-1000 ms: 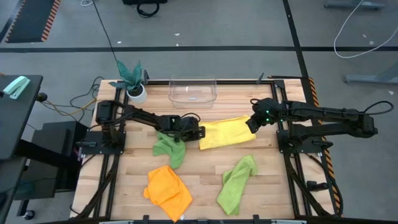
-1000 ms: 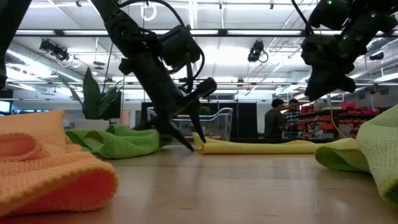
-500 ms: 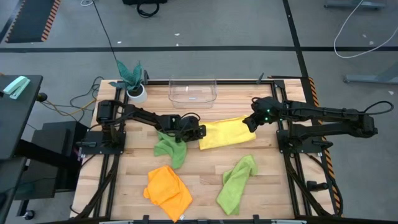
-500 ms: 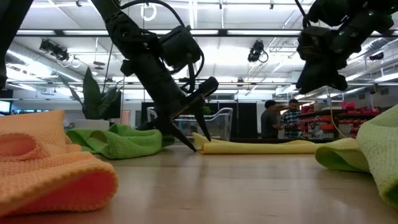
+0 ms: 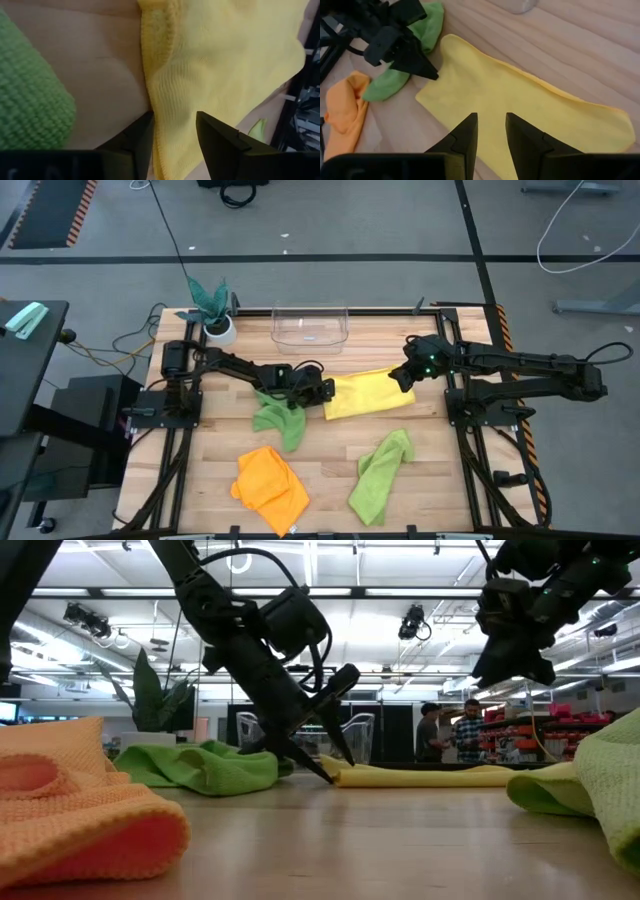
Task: Fold microfiber towels
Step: Fold the yellow towel
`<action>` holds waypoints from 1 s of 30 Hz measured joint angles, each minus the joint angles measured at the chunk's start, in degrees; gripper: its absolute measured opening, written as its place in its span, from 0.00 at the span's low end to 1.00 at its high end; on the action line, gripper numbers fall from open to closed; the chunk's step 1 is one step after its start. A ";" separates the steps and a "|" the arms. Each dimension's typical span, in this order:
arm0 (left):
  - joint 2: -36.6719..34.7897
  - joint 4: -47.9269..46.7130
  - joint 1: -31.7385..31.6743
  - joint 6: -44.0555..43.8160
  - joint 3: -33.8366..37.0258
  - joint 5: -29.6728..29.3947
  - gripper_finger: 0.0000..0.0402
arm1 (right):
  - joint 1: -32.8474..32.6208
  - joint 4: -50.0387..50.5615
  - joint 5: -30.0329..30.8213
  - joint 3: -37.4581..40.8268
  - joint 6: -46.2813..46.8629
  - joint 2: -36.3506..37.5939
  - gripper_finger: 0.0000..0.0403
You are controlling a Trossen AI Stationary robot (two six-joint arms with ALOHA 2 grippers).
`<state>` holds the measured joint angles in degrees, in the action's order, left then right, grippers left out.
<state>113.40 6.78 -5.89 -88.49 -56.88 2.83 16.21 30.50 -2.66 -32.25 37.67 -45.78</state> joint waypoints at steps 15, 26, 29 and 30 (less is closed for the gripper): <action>4.94 -0.64 0.04 8.13 -6.97 -5.16 0.12 | -0.02 -0.09 -1.11 0.00 2.24 0.02 0.27; 3.50 -0.32 0.49 14.23 -6.85 -10.87 0.02 | -1.37 0.37 -1.09 0.00 3.30 0.02 0.27; 2.59 -0.95 0.52 15.23 -6.72 -12.15 0.01 | -1.40 0.99 -1.09 0.00 3.81 0.02 0.26; 2.16 -0.86 0.50 15.74 -6.71 -12.37 0.01 | -1.40 1.58 -1.06 0.00 4.67 0.02 0.26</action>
<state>115.56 5.93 -5.39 -72.75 -63.59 -9.54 14.81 32.08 -3.73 -32.25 42.34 -45.76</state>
